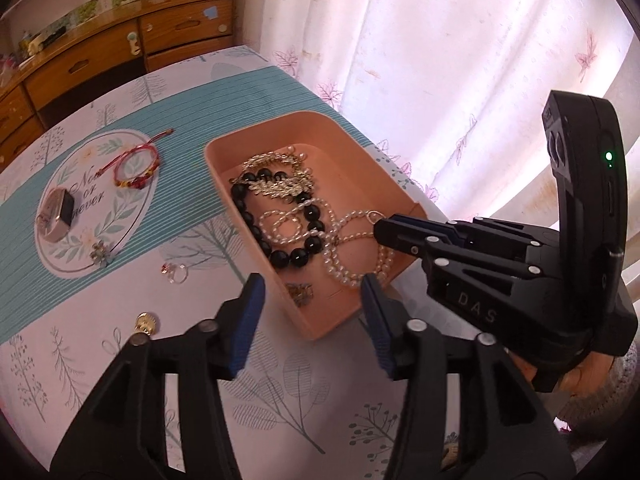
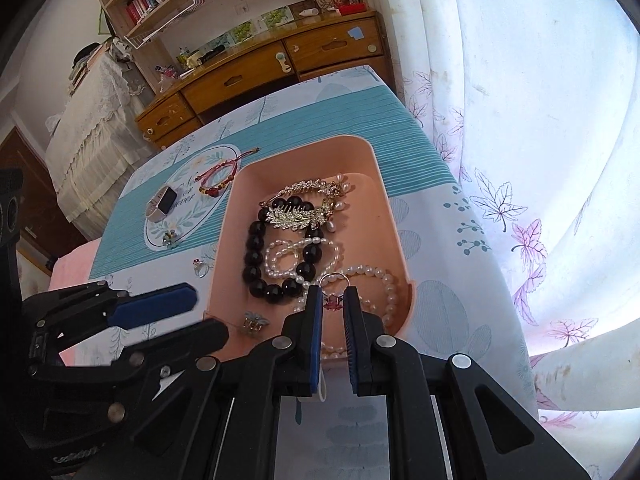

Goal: Organize jewelry
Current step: 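Carry both rings into the pink box and open both tools, then move the right tool to the gold coin and close on it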

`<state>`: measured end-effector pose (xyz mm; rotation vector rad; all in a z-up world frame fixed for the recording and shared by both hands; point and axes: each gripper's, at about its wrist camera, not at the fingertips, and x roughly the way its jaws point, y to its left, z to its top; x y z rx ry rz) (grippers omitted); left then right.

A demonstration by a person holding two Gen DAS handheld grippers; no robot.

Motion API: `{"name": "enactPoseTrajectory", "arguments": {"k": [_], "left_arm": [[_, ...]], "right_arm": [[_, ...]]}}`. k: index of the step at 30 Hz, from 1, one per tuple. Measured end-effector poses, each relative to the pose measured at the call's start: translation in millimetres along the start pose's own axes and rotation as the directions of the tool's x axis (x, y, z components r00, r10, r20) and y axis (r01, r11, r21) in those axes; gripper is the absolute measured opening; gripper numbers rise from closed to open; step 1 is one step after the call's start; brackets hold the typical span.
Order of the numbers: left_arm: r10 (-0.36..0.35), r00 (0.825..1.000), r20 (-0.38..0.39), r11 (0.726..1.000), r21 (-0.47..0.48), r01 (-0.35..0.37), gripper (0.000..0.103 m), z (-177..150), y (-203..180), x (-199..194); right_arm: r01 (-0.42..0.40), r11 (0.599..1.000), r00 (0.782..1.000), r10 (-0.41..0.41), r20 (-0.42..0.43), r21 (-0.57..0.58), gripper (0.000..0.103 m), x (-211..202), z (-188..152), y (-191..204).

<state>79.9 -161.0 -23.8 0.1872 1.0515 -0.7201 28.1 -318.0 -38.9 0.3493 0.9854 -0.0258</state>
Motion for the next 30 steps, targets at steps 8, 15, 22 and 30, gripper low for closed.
{"name": "enactPoseTrajectory", "arguments": {"k": [8, 15, 22, 30], "left_arm": [[0.040, 0.999, 0.000, 0.994, -0.101, -0.039, 0.049, -24.0, 35.9, -23.5], [0.107, 0.994, 0.008, 0.975, -0.199, -0.103, 0.049, -51.3, 73.7, -47.2], [0.155, 0.988, 0.009, 0.949, -0.281, -0.146, 0.049, -72.4, 104.9, -62.3], [0.173, 0.985, 0.015, 0.933, -0.322, -0.159, 0.049, -78.8, 125.2, -66.3]], "right_arm": [[0.003, 1.000, 1.000, -0.003, -0.002, -0.018, 0.011, -1.9, -1.1, 10.0], [-0.007, 0.999, 1.000, 0.007, 0.005, -0.041, 0.013, -5.5, -1.7, 22.3], [-0.034, 0.994, 0.999, 0.034, 0.003, -0.105, 0.013, -6.7, -4.7, 48.7], [-0.082, 0.976, 0.997, 0.081, -0.014, -0.202, 0.014, -3.3, -6.9, 88.5]]}}
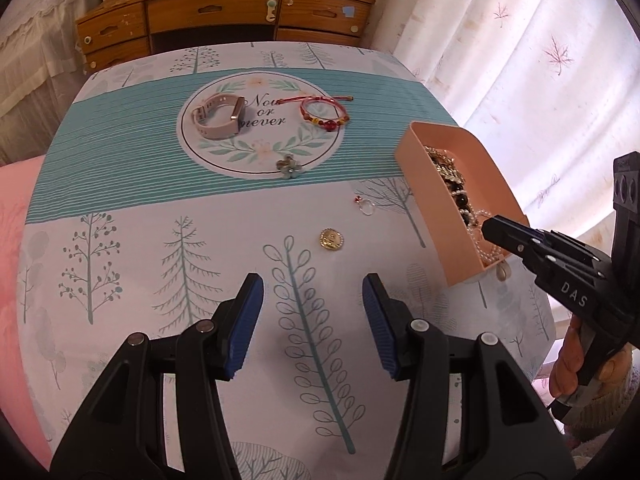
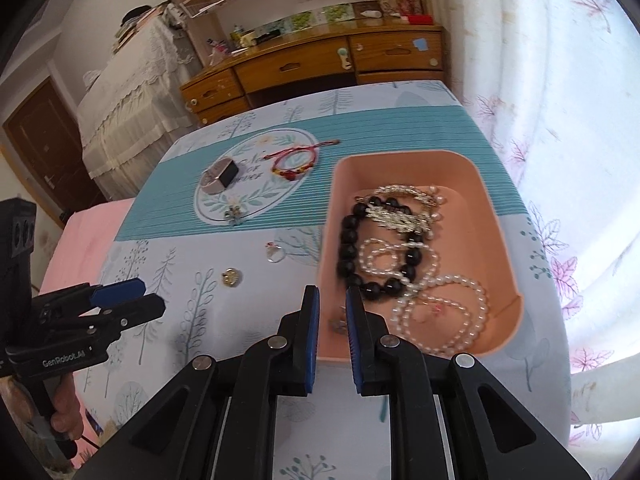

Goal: Organize jewelry
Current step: 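Move the right tool to the gold coin and close on it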

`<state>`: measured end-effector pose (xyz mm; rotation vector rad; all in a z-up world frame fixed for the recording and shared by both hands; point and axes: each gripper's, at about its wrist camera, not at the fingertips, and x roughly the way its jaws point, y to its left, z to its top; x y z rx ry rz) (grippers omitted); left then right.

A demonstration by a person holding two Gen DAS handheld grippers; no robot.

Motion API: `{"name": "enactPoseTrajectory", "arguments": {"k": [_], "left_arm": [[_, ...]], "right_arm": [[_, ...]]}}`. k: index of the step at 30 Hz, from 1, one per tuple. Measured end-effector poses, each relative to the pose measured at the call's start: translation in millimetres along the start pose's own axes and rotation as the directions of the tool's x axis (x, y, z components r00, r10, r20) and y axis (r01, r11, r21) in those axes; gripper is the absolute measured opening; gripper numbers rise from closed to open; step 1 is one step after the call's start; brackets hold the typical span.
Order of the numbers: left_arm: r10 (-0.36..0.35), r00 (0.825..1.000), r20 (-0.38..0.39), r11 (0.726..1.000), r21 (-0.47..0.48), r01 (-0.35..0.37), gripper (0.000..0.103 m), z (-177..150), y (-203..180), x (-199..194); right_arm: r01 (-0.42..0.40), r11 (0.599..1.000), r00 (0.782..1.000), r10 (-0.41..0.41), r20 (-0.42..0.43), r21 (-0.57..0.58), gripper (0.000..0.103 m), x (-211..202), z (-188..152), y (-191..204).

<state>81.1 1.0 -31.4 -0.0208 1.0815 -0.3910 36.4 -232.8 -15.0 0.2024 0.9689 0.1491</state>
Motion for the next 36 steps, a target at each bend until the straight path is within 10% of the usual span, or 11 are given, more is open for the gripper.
{"name": "enactPoseTrajectory", "arguments": {"k": [19, 36], "left_arm": [[-0.013, 1.000, 0.009, 0.998, -0.062, 0.014, 0.052, 16.4, 40.5, 6.7], [-0.008, 1.000, -0.005, 0.996, -0.092, 0.008, 0.054, 18.6, 59.1, 22.3]], "right_arm": [[-0.127, 0.969, 0.985, 0.098, -0.141, -0.213, 0.028, 71.5, 17.3, 86.1], [-0.085, 0.939, 0.984, 0.027, -0.174, -0.334, 0.029, 126.2, 15.0, 114.2]]}}
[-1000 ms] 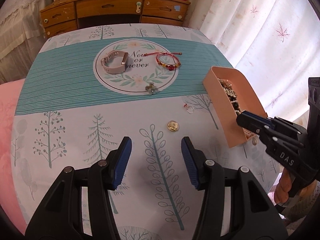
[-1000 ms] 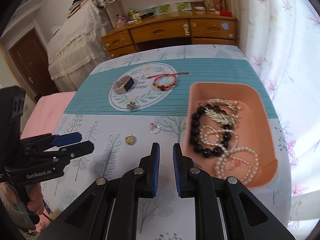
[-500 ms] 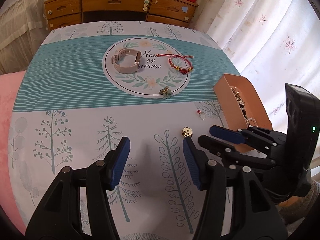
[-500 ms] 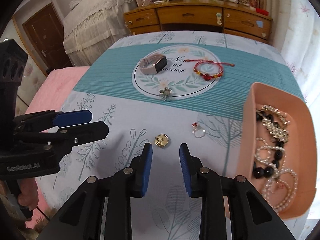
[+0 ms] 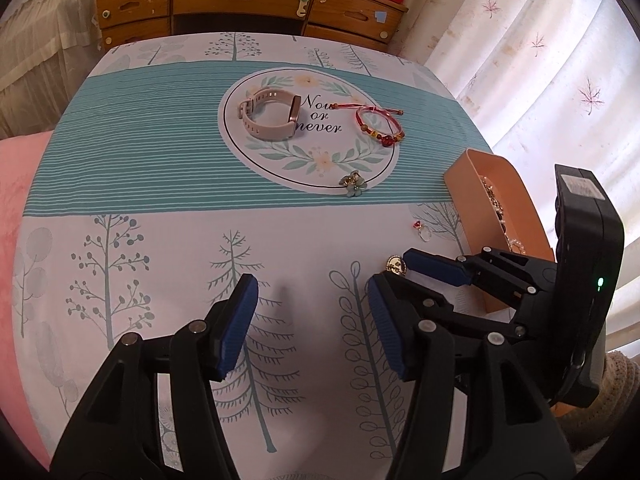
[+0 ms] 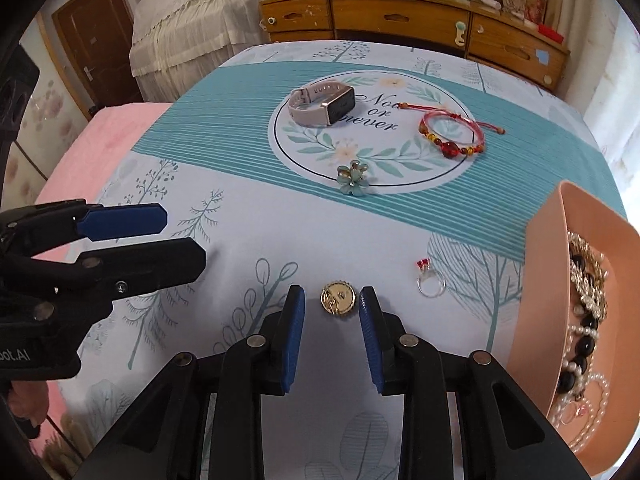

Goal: Organize jewelry
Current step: 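Move the right tool to the gold coin and close on it, then grasp the small gold flower charm with the left tool while the right tool holds the coin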

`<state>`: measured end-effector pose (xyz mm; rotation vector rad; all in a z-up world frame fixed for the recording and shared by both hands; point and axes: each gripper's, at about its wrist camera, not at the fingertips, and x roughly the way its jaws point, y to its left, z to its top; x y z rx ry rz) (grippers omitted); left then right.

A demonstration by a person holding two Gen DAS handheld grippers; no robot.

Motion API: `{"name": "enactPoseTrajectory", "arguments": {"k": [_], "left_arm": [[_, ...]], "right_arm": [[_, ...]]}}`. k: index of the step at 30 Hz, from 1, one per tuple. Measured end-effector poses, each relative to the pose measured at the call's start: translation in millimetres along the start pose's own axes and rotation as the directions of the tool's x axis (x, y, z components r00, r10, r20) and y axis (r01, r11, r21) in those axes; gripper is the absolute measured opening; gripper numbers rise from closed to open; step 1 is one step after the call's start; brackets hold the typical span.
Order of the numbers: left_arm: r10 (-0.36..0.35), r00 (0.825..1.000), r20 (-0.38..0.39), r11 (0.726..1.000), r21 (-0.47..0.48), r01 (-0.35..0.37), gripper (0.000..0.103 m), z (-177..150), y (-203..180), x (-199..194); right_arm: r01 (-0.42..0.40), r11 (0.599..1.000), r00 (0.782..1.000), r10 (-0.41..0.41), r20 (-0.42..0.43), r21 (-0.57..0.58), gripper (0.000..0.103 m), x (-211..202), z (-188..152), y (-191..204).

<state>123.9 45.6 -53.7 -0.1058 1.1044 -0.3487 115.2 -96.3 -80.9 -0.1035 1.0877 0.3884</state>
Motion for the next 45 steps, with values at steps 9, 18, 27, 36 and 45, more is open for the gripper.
{"name": "enactPoseTrajectory", "arguments": {"k": [9, 18, 27, 36, 45], "left_arm": [[0.027, 1.000, -0.005, 0.999, 0.035, -0.026, 0.054, 11.6, -0.7, 13.1], [-0.021, 1.000, -0.012, 0.983, 0.182, 0.022, 0.054, 35.4, -24.0, 37.8], [-0.035, 0.999, -0.030, 0.934, 0.353, 0.044, 0.054, 65.2, -48.4, 69.4], [0.012, 1.000, -0.022, 0.880, 0.475, 0.000, 0.045, 70.1, -63.6, 90.6], [0.038, 0.999, -0.039, 0.863, 0.505, -0.013, 0.024, 70.3, -64.4, 100.0]], "right_arm": [[0.075, 0.992, 0.997, -0.072, 0.025, -0.104, 0.022, -0.3, -4.5, 14.2], [0.040, 0.999, 0.997, -0.040, 0.068, 0.000, 0.019, -23.9, -5.1, -10.3], [0.014, 0.994, 0.985, -0.031, 0.168, 0.105, 0.019, -71.6, 0.2, -39.8], [0.007, 0.985, 0.980, -0.042, 0.197, 0.174, 0.019, -93.8, -5.4, -62.4], [0.000, 0.977, 0.979, -0.043, 0.198, 0.213, 0.019, -103.3, -18.9, -72.2]]}}
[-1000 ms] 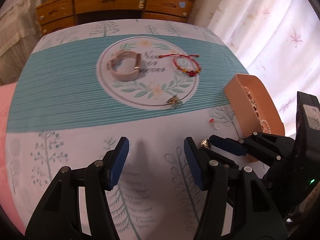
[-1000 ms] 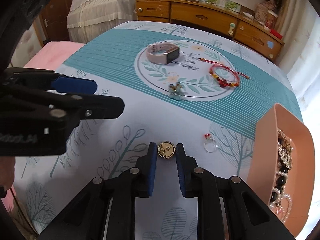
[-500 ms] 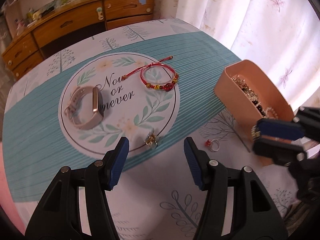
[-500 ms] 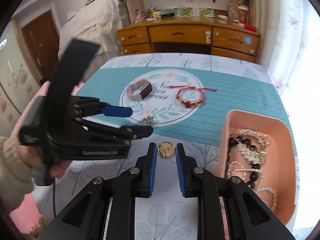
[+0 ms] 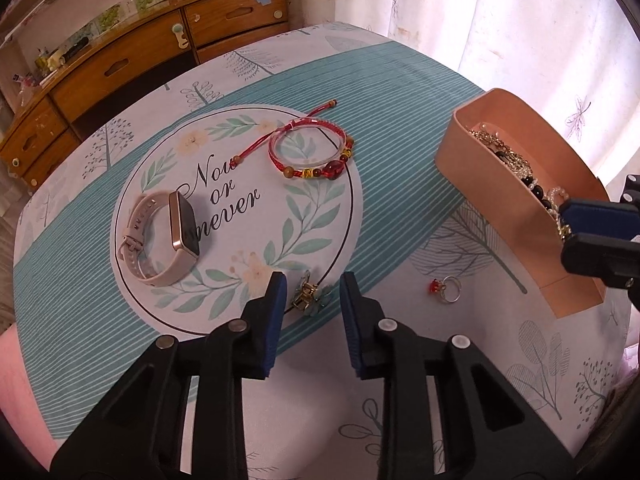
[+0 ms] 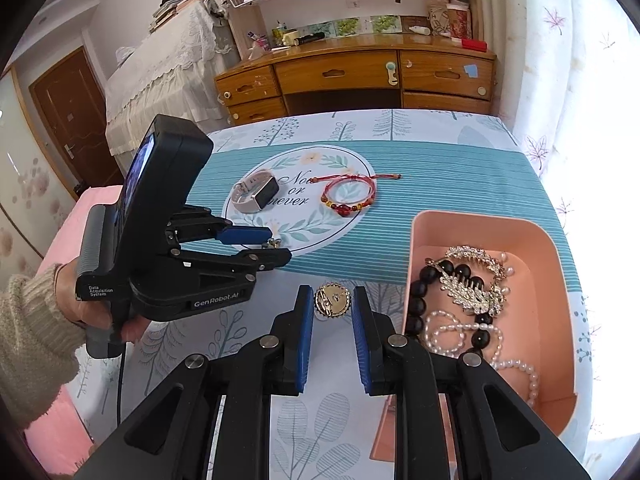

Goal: Organize jewelry
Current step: 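Grasp the small gold flower charm with the left tool while the right tool holds the coin, then carry the coin and charm into the pink box and open both tools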

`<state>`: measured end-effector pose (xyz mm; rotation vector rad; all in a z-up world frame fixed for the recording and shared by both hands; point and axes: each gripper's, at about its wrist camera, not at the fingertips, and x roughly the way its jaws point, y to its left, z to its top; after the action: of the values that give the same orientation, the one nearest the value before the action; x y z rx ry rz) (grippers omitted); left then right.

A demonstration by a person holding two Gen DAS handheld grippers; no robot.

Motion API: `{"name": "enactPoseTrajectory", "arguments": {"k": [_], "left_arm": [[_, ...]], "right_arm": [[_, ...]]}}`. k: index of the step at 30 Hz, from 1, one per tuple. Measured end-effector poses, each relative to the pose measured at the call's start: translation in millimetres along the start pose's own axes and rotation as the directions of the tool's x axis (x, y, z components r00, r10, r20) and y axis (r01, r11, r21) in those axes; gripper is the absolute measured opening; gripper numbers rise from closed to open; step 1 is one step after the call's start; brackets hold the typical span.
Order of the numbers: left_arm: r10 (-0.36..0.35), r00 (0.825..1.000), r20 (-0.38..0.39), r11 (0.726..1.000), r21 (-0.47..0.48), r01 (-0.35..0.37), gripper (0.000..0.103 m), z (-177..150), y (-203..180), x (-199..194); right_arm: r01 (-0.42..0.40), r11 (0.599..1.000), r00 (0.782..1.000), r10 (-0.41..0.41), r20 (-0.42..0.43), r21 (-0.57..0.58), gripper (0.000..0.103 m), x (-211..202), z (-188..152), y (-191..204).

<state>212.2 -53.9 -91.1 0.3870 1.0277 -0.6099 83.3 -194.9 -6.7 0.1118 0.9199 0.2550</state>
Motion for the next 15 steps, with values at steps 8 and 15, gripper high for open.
{"name": "enactPoseTrajectory", "arguments": {"k": [8, 15], "left_arm": [[0.028, 1.000, 0.001, 1.000, -0.002, -0.028, 0.019, -3.4, -2.2, 0.3], [0.033, 0.999, 0.025, 0.999, -0.042, -0.032, 0.019, 4.6, -14.4, -23.8]], "right_arm": [[0.006, 1.000, 1.000, -0.006, 0.003, 0.025, 0.019, 0.2, -0.2, -5.8], [0.022, 0.998, 0.999, -0.025, 0.038, 0.063, 0.019, -15.1, -0.3, -18.0]]}}
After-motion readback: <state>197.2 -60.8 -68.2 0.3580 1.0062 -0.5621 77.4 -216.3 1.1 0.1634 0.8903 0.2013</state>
